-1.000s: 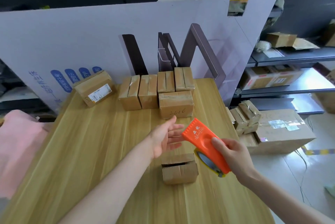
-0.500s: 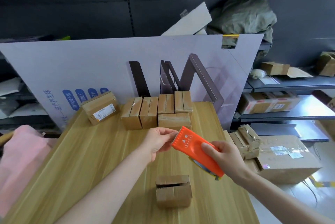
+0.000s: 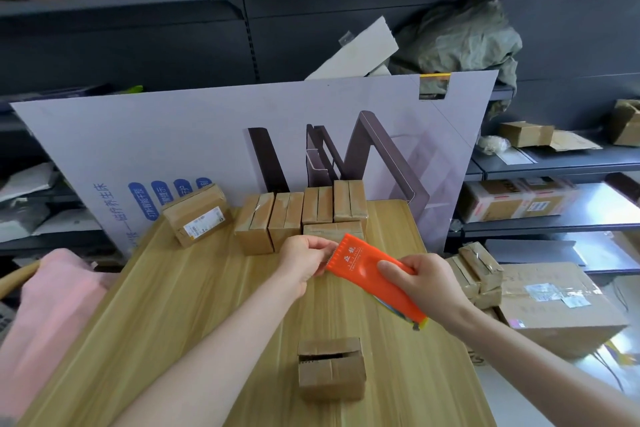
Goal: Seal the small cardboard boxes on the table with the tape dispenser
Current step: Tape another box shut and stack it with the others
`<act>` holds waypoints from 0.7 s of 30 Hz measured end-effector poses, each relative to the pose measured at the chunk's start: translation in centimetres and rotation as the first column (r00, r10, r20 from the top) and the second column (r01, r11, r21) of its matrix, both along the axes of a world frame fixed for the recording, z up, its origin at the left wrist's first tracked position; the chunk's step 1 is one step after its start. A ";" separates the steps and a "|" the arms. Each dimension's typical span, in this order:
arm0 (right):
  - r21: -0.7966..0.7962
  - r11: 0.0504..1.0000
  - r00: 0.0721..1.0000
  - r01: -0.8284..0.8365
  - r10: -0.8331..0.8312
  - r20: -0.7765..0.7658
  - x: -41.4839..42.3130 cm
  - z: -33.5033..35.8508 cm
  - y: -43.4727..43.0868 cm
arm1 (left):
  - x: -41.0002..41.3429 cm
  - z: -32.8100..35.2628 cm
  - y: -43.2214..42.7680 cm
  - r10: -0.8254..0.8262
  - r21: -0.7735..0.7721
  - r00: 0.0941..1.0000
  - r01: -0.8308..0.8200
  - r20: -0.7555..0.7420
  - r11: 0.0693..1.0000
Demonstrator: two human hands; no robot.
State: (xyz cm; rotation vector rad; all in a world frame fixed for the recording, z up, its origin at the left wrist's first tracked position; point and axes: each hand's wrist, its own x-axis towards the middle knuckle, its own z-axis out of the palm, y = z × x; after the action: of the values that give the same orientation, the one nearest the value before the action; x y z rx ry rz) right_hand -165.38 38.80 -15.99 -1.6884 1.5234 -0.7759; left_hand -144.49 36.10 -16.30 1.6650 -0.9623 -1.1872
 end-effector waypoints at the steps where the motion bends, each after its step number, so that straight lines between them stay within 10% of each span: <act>1: -0.001 1.000 1.000 -0.007 0.007 -0.028 0.3 0.2 0.0 | 0.1 0.0 -0.1 0.000 0.004 1.000 0.000 0.020 1.000; 21: 0.011 0.999 0.962 -0.052 0.053 -0.268 -1.5 -0.7 0.6 | 7.5 -3.3 0.9 0.254 0.026 0.947 -0.264 0.194 0.964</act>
State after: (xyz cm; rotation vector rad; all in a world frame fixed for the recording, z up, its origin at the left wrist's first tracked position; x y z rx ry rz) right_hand -166.87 39.36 -16.65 -1.8825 1.6508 -0.5315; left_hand -136.96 36.96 -19.64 1.9064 -0.8004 -0.8962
